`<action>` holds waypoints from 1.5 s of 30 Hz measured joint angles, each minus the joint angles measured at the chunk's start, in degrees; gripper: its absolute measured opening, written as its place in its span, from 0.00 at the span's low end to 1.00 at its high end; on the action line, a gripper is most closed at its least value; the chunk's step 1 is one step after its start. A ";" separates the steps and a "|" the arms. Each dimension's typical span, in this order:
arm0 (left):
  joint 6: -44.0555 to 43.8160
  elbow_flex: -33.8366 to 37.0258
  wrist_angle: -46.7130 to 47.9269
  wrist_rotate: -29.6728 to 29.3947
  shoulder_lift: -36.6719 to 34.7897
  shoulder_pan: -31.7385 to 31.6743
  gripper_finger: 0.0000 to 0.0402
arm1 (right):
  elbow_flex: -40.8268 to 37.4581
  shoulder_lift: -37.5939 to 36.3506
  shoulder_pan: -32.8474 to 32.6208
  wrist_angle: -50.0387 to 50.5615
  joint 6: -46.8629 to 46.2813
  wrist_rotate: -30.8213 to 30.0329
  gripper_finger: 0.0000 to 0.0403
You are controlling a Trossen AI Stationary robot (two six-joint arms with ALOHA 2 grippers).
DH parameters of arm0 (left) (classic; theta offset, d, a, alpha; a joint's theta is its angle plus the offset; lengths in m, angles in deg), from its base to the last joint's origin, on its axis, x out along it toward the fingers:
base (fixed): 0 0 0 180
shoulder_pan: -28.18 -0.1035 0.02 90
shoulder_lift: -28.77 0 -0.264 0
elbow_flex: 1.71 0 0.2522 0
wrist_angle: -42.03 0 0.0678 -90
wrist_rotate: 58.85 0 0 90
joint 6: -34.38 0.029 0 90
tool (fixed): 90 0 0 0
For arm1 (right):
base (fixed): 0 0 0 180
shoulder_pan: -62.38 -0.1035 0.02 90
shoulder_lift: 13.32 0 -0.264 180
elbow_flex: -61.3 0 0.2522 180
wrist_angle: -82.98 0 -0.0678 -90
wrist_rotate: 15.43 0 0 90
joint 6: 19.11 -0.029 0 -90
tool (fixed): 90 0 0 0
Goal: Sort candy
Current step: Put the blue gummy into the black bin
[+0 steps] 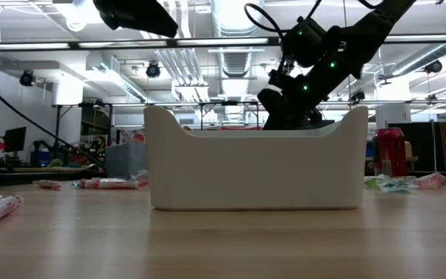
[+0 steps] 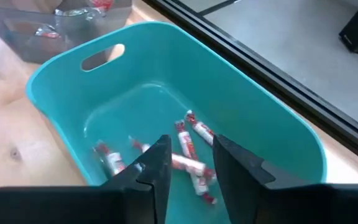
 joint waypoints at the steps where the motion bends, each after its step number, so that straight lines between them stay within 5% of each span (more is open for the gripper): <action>1: 0.00 0.00 -0.02 0.00 0.18 0.00 0.21 | 0.00 0.01 0.00 0.00 -0.31 0.00 0.31; 8: -0.98 0.04 0.63 0.00 0.61 0.00 0.21 | 0.00 -0.80 -0.13 0.08 -2.17 3.91 0.38; 19: -6.26 0.73 6.23 0.15 0.61 0.00 0.21 | 0.00 -9.01 -3.57 12.13 -19.96 26.96 0.36; 29: -5.34 0.94 6.80 0.05 0.60 0.00 0.21 | 0.00 -12.90 -13.98 29.02 -34.07 27.12 0.34; 38: -8.19 -3.92 23.94 -5.39 -0.24 -0.09 0.21 | -0.07 -12.65 -17.20 55.85 -45.21 22.07 0.34; 45: -7.93 -5.38 25.46 -6.03 -0.33 -0.09 0.21 | -0.09 -12.29 -17.36 58.09 -51.32 18.91 0.34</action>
